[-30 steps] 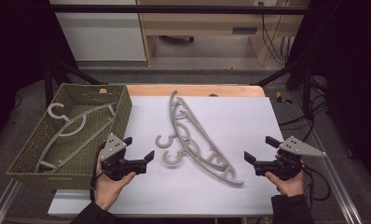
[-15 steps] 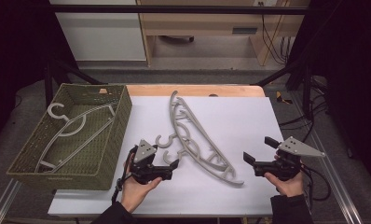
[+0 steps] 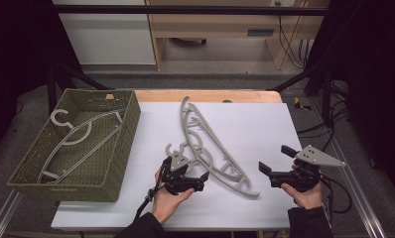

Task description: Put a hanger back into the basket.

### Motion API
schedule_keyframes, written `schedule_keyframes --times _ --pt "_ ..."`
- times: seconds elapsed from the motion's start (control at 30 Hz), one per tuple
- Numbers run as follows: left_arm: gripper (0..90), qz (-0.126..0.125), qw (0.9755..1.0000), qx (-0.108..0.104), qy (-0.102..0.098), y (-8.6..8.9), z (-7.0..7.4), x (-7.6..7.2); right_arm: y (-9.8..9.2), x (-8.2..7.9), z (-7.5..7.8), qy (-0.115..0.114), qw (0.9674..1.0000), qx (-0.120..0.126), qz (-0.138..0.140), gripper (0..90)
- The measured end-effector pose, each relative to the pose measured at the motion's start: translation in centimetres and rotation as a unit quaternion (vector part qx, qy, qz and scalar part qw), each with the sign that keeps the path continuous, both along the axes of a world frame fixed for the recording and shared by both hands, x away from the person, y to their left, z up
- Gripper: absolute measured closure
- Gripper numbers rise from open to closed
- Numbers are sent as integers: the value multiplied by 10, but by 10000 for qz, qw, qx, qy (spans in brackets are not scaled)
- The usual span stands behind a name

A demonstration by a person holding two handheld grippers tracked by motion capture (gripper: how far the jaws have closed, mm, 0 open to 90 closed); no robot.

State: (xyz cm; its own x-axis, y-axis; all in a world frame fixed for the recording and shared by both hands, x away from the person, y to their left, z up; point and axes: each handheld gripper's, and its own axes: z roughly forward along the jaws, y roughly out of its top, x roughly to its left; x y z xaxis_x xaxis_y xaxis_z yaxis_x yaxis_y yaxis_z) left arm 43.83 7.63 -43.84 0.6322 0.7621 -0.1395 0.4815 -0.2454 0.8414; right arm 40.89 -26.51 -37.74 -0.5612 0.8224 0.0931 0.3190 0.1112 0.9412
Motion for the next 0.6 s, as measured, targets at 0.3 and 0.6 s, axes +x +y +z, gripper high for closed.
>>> schedule_keyframes --times 0.3,0.6 --pt "141 163 9998 111 97 -11 -15 10 0 0 0 0 10000 -16 24 13" --pt "151 284 9992 122 260 -26 -23 18 0 0 0 -4 10000 9 11 14"
